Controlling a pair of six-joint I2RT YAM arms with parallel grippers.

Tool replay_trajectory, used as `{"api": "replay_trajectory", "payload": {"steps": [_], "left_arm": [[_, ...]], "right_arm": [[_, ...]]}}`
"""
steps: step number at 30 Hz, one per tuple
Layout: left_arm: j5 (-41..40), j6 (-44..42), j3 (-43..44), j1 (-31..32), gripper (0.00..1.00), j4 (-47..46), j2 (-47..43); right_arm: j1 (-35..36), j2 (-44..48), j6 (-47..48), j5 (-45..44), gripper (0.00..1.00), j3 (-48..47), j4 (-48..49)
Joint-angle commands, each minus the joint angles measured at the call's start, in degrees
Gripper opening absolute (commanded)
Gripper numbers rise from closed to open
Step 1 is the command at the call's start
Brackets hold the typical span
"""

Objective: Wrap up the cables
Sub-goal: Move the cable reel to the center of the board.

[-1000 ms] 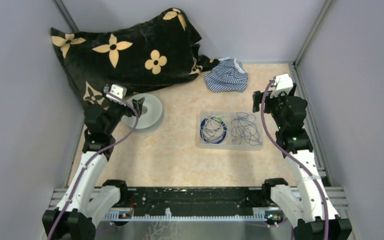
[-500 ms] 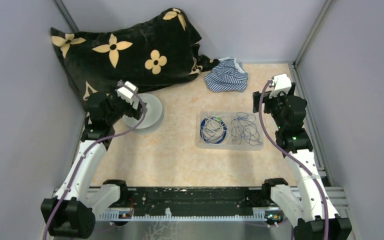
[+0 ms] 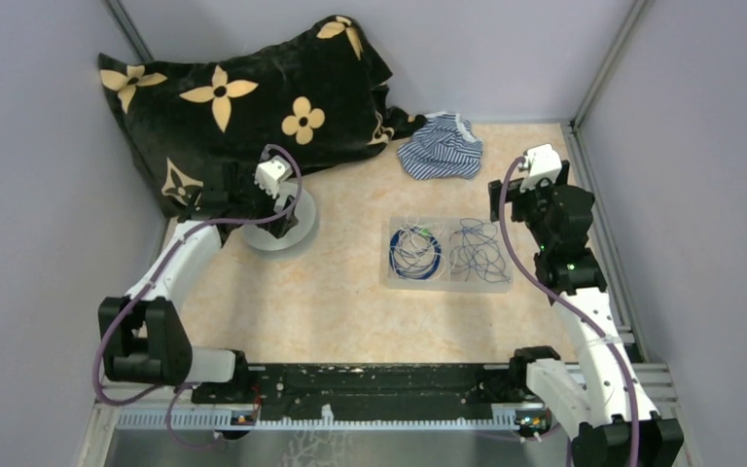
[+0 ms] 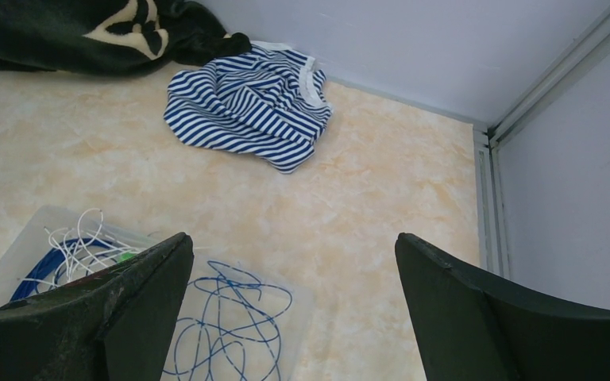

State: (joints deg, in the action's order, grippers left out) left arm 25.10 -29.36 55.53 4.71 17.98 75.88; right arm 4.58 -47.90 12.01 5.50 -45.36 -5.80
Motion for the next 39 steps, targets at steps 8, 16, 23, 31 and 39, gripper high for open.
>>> {"api": "replay_trajectory", "payload": {"steps": [8,16,23,31,39], "left_arm": [[-0.5,2.1,5.6,2.0,1.00,4.7,10.6],[-4.2,2.3,7.7,4.5,1.00,7.1,15.9],[-6.5,2.7,8.3,5.2,1.00,7.5,18.7],[-7.4,3.2,5.7,6.6,0.94,6.5,17.4],[-8.7,3.8,3.5,7.4,0.80,6.1,14.8]], "right_arm": [[-0.4,-0.4,1.1,1.1,0.99,0.1,2.2],[-0.4,-0.8,1.3,0.9,0.99,0.1,2.2],[-0.4,-0.8,1.3,0.9,0.99,0.2,2.1],[-0.4,-0.8,1.4,0.9,0.99,0.6,2.5],[-0.4,-0.9,1.4,1.4,0.99,0.6,2.5]]}}
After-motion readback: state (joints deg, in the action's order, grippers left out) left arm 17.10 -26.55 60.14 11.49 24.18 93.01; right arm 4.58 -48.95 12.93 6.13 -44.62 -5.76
